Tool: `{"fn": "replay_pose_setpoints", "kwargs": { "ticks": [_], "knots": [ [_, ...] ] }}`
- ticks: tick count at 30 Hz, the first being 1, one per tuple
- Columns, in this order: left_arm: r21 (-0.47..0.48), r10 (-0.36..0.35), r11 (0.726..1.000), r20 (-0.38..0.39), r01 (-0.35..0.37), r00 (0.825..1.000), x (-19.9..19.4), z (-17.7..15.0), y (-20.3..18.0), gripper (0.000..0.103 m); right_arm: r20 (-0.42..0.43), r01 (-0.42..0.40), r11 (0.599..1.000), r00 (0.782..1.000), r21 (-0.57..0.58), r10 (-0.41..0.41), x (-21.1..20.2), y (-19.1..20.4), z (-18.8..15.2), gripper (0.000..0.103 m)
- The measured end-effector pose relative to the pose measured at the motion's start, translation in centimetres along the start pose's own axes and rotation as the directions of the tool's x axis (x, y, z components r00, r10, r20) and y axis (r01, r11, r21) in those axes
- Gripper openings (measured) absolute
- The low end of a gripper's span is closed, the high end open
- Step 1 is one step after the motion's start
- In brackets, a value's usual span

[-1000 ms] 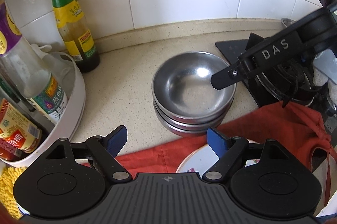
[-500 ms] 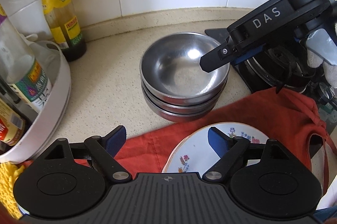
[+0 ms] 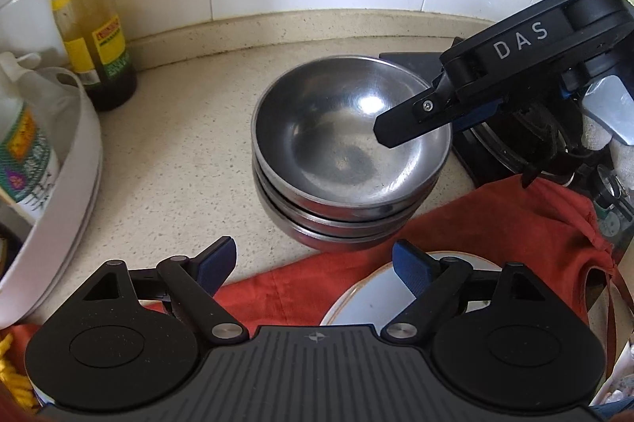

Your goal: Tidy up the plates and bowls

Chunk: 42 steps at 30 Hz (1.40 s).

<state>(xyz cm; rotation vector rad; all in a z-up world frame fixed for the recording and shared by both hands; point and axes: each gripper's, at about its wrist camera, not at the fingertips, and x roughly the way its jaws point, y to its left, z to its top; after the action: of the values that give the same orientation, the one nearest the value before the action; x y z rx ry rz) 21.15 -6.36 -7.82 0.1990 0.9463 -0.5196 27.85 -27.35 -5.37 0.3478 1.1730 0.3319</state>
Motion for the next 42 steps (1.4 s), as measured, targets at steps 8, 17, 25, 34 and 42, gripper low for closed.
{"fn": "replay_pose_setpoints", "kwargs": {
  "ticks": [8,17,25,34,42],
  "knots": [
    [0.018,-0.053,0.998,-0.025,0.053,0.998,2.2,0.7,0.4,0.093,-0.025,-0.031,0.999,0.999,0.032,0.031,2.0,-0.9,0.7,0.056],
    [0.059,-0.080,0.995,-0.022,0.081,0.997,4.3,2.7,0.1,0.097,-0.006,-0.005,0.998,1.000,0.058,0.005,3.6,-1.9,2.3,0.056],
    [0.099,-0.080,0.992,0.024,0.078,0.996,5.7,3.6,0.9,0.100,-0.003,-0.022,0.995,1.000,0.094,0.022,4.8,-3.2,3.5,0.056],
    [0.178,-0.082,0.981,0.047,0.073,0.995,6.9,2.8,1.0,0.103,0.011,-0.065,0.992,0.998,0.110,0.065,5.6,-4.0,4.6,0.059],
    [0.194,-0.099,0.977,0.030,0.091,0.995,8.4,3.0,0.9,0.103,0.005,-0.099,0.992,0.995,0.084,0.099,6.3,-3.8,5.4,0.060]
  ]
}}
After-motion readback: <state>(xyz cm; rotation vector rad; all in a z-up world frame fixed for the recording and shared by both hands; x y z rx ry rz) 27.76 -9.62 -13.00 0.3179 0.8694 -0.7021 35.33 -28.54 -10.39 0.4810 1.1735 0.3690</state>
